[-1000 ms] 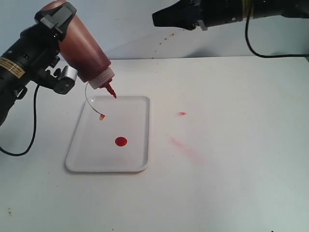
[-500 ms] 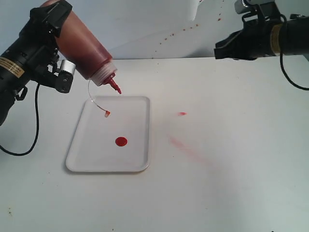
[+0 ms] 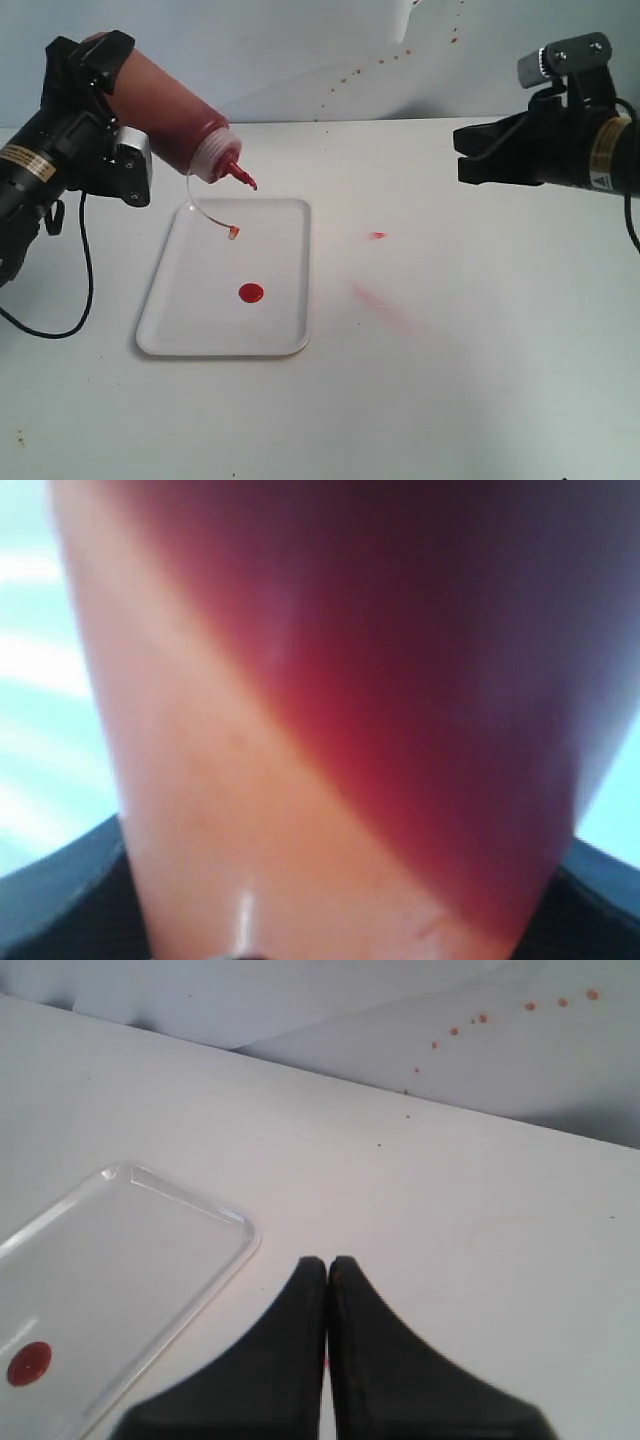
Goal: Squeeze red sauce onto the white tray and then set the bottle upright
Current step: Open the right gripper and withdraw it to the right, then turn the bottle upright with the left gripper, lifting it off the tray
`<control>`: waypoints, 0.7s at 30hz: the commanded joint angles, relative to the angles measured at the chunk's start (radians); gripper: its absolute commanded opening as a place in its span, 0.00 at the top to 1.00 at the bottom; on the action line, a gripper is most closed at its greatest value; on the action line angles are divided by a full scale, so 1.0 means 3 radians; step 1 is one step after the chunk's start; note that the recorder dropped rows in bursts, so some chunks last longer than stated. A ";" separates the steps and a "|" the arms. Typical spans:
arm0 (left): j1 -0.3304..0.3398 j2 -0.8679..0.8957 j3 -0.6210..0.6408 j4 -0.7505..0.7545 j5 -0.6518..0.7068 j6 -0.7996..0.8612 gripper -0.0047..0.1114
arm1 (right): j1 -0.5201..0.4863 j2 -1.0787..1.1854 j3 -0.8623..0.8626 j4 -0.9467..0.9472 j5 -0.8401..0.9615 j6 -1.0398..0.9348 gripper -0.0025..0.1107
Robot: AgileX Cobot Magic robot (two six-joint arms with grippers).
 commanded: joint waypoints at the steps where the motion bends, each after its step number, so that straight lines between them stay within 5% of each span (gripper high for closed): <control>1: -0.0015 -0.0024 0.0112 -0.0186 -0.0224 -0.0636 0.96 | -0.0025 -0.0219 0.0433 0.0610 -0.0127 -0.0746 0.98; 12: -0.0015 -0.0031 0.0694 -0.0409 -0.0224 -0.1832 0.96 | -0.0025 -0.0443 0.0889 0.1820 -0.0887 -0.1705 0.98; 21: -0.0015 -0.0031 0.0864 -0.0259 -0.0224 -0.2249 0.96 | -0.0025 -0.0436 0.0889 0.1884 -0.1399 -0.1748 0.98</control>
